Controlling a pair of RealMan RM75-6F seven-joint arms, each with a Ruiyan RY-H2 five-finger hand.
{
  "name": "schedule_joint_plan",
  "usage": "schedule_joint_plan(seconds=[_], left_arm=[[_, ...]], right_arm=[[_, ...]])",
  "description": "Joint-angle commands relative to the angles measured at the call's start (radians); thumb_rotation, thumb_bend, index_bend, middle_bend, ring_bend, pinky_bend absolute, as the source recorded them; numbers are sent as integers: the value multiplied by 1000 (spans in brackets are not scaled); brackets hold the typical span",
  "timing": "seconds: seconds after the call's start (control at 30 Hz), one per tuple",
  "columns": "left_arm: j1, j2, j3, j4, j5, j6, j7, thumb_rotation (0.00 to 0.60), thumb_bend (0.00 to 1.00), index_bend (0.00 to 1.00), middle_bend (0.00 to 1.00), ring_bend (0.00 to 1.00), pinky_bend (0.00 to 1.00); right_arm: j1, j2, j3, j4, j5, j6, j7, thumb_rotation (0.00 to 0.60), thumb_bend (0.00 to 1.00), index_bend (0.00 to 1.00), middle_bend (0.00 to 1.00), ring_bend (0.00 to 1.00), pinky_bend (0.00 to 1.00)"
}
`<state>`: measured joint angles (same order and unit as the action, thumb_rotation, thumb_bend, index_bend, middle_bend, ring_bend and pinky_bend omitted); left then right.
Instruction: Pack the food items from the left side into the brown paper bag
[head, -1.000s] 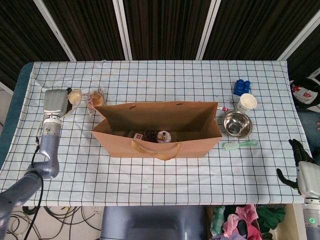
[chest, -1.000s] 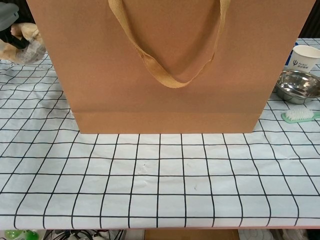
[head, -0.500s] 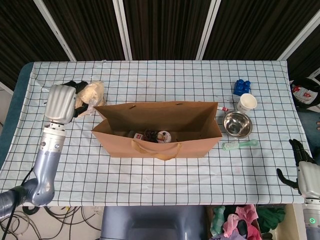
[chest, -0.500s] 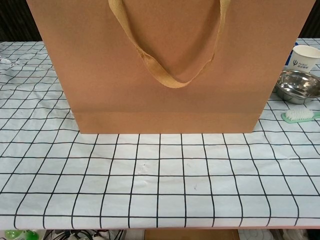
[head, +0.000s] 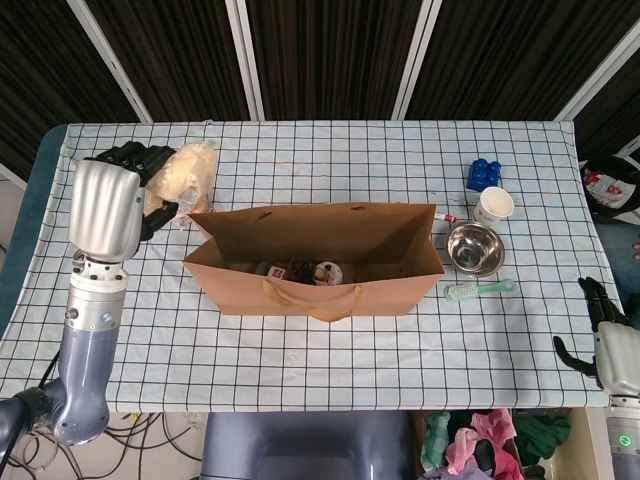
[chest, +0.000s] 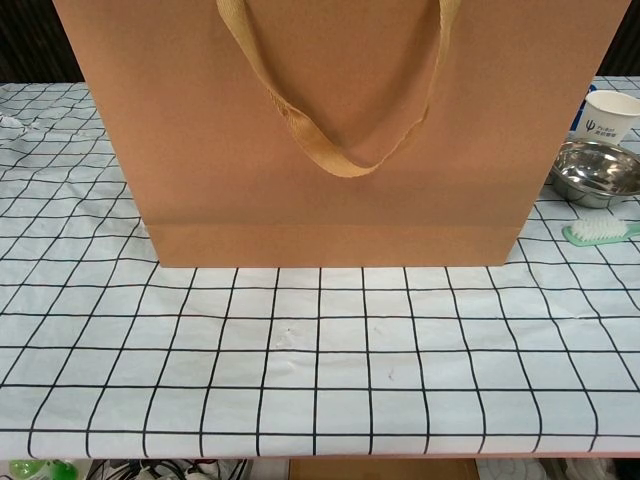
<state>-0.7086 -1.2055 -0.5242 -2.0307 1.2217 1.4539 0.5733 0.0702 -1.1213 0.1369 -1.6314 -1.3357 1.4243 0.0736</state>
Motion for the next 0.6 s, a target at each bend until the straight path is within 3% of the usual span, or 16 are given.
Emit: schedule_joint_plan(seconds=[0.03,0.23,0.4,0.6], left_arm=[[-16,11,12,-76,57,-48,-122,600,595,602,630,509,672],[-36,53,61,-128,32,-176,-186,600,589,592,619,496,672],[-77,31,59,-116,-18,-237,-248,600,587,593,617,496,666],[-133,-22,55,-48,-76,-262,-229,600,578,588,610,487,658]], right_arm=[[0,-1,1,1,1,0,0,600,273,28,45,156,281],[0,-2,0,1,-1,2,-4,600,272,28,45,156,281],[-1,-1,2,2,1,4,-3,600,273,28,45,156,281],[-1,-2,3,4,3,5,1,600,272,28,45,156,281]])
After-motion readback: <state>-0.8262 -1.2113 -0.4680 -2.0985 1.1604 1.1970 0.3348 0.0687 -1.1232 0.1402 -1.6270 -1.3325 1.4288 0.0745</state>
